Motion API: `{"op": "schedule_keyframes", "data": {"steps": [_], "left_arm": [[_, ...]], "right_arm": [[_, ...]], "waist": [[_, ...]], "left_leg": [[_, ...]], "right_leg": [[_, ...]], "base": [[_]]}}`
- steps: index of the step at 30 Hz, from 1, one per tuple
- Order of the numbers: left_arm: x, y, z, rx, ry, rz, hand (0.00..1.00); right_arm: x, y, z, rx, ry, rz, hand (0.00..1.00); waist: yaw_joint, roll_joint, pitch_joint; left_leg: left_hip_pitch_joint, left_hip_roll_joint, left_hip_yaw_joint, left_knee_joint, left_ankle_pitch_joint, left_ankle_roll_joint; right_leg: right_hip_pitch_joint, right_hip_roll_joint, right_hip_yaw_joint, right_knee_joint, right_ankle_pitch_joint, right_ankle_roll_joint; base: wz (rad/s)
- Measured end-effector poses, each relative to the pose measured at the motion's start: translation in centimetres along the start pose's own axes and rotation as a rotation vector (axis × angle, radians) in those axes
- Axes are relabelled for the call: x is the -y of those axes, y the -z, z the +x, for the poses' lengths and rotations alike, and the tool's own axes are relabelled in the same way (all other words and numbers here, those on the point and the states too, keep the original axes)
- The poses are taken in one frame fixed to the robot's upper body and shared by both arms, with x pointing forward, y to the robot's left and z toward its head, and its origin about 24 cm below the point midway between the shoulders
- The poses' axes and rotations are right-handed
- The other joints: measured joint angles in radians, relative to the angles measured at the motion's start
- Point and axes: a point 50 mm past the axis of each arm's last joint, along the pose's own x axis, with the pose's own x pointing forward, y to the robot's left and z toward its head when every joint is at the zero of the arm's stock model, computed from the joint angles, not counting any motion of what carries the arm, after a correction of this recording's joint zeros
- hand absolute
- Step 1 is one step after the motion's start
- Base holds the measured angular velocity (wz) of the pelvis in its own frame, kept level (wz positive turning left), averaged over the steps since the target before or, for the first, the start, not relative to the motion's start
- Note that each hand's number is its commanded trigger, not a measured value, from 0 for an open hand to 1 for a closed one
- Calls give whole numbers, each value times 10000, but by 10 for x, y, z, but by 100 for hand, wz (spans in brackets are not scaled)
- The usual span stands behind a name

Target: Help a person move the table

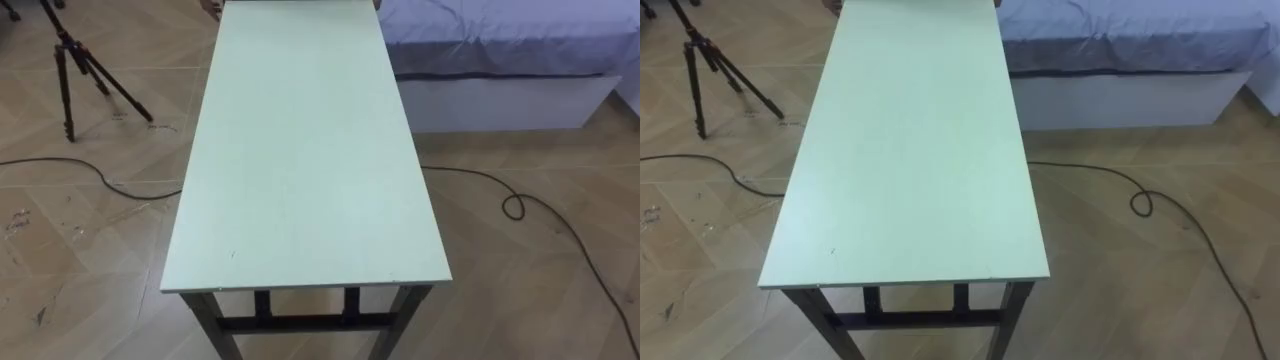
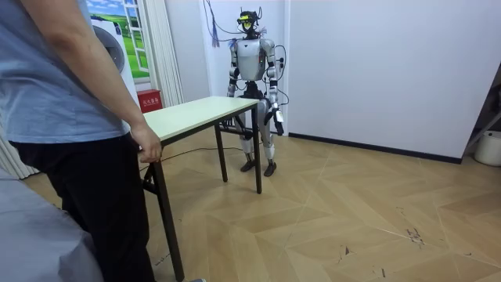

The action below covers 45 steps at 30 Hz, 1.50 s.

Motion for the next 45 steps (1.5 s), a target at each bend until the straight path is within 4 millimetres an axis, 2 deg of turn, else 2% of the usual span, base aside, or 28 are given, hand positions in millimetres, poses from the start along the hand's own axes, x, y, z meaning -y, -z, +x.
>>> {"op": "schedule_keyframes", "data": {"steps": [8, 12, 19, 24, 29, 33, 38, 45], "left_arm": [[0, 0, 0, 1, 36, -22, 0], [1, 1, 0, -296, 276, -1257, 0], [7, 5, 0, -767, 1799, -3255, 0], [11, 0, -1, -705, 2712, -4323, 0], [5, -14, 0, -70, 3490, -5757, 0], [6, -28, -3, 748, 4293, -6530, 0], [23, -39, -17, 1569, 6182, -6685, 0], [49, -64, -45, 2462, 8826, -8021, 0]], "right_arm": [[-1, 0, 0, 13, -115, 3, 0], [-2, -1, 0, 33, -348, -24, 0], [-4, -3, 0, 25, -970, 1, 0], [-13, -17, 0, 607, -1869, -140, 0], [-21, -34, -4, 1519, -2827, -56, 0], [-30, -45, -8, 2131, -3557, 38, 0], [-44, -53, -23, 3149, -5024, 413, 0], [-86, -55, -44, 3512, -7995, 929, 0]], "waist": [[-10, 30, 7], [16, 3, -19], [65, -11, 5], [65, 93, 29], [67, 152, 3], [61, 175, -5], [37, 192, -6], [0, 226, 11]], "left_leg": [[-23, -2, 18, 1, 0, 0], [-11, -2, 5, 1, 0, 0], [-69, -6, 33, 13, 0, 0], [-176, -2, 40, 16, 0, 0], [-297, 1, 46, 64, 0, 0], [-310, 5, 159, 71, 0, 0], [-359, -33, 167, 84, 0, 0], [-483, -29, 136, 95, 1, 1]], "right_leg": [[101, 2, -18, -38, 0, 0], [-6, -2, -9, -26, 0, -2], [-63, -23, -16, -33, 1, -3], [-187, -23, -19, 0, 9, -9], [-200, -30, -183, 26, 9, -10], [-200, -62, -280, 48, 4, -13], [-215, -125, -359, 45, -24, 25], [-359, -155, -500, 181, -36, 24]], "base": [[0], [-1], [-1], [0], [5], [3], [7], [3]]}}
